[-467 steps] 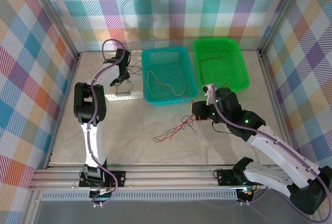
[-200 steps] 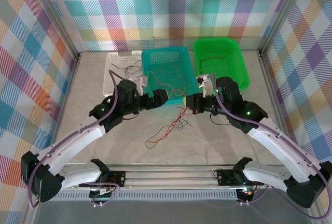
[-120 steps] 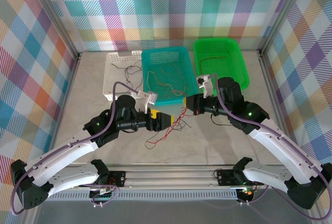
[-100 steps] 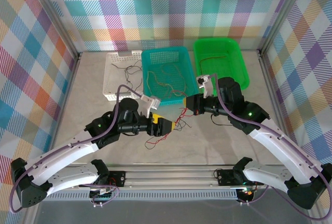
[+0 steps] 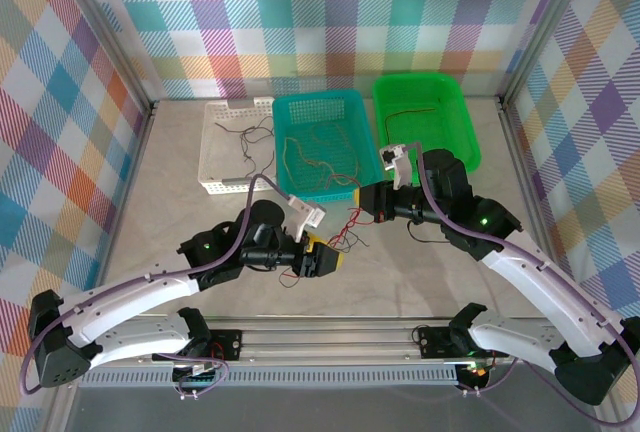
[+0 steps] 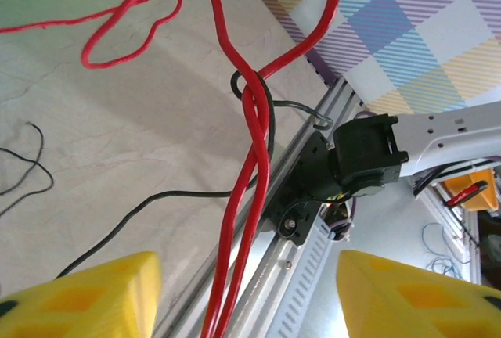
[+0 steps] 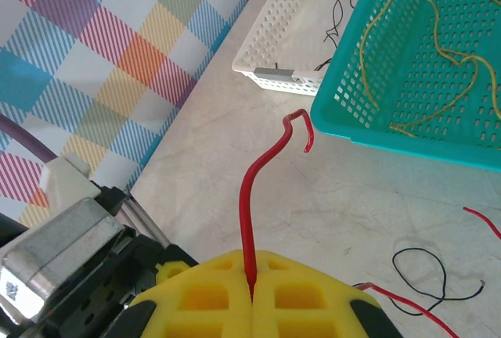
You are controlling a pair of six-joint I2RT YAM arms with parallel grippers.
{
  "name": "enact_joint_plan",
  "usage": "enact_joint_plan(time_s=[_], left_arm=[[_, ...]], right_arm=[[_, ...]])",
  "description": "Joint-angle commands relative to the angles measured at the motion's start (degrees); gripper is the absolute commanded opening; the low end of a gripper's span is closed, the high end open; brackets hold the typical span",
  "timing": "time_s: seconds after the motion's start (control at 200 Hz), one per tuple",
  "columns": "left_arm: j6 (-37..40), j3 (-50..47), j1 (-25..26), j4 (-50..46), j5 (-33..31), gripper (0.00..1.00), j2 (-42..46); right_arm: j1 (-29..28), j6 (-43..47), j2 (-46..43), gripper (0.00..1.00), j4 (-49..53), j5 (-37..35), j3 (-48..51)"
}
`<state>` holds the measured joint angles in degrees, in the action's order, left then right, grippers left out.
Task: Untangle the cables
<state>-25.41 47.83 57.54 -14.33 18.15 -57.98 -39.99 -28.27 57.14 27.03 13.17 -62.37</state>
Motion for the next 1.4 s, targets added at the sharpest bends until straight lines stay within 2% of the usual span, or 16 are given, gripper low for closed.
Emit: enact_joint_plan(time_s=[0.0, 0.155, 0.345, 0.48, 0.78, 0.87, 1.02, 1.22, 1.275, 1.35, 1.395], left_arm=[[0.6, -0.5, 1.3, 2.5, 0.3, 0.56, -0.6], [1.3, 0.0, 1.4, 1.3, -0.3, 0.56, 0.5], [2.6, 0.7, 1.4, -1.1, -5.4, 0.56, 3.6], [2.6, -0.3, 1.4, -3.2, -10.8, 0.67, 7.2], [3.2, -0.3, 1.4, -3.0, -4.8, 0.60, 3.8], [3.9, 0.1, 1.4, -4.4, -4.8, 0.57, 3.2], [4.3, -0.1, 1.4, -4.9, -6.1, 0.48, 3.8], [3.8, 0.0, 1.4, -4.3, -6.8, 0.28, 3.9], [3.5, 0.0, 1.5, -3.8, -6.8, 0.19, 3.9], [3.3, 0.0, 1.4, -3.4, -7.1, 0.00, 4.1], [3.2, 0.1, 1.4, -3.7, -7.9, 0.00, 4.5]], right_arm=[[-0.1, -0.8, -1.2, 0.00, -1.3, 1.2, 0.4], [-0.1, -0.7, -1.3, 0.00, -1.4, 1.1, 0.7], [0.0, -0.4, -1.4, 0.00, -0.9, 0.7, 0.8], [0.0, -0.6, -1.3, 0.00, -1.2, 1.2, 1.4], [0.0, -0.9, -1.4, 0.00, -1.3, 1.3, 1.3], [0.0, -0.9, -1.6, 0.00, -1.2, 1.3, 1.3], [0.0, -1.0, -1.7, 0.00, -1.2, 1.2, 1.2], [0.0, -1.3, -1.4, 0.00, -1.6, 1.6, 1.4], [0.0, -1.5, -1.5, 0.00, -1.6, 1.6, 1.4], [0.0, -1.5, -1.9, 0.00, -1.4, 1.0, 1.6], [0.0, -1.4, -2.3, 0.00, -1.0, 0.3, 1.9]])
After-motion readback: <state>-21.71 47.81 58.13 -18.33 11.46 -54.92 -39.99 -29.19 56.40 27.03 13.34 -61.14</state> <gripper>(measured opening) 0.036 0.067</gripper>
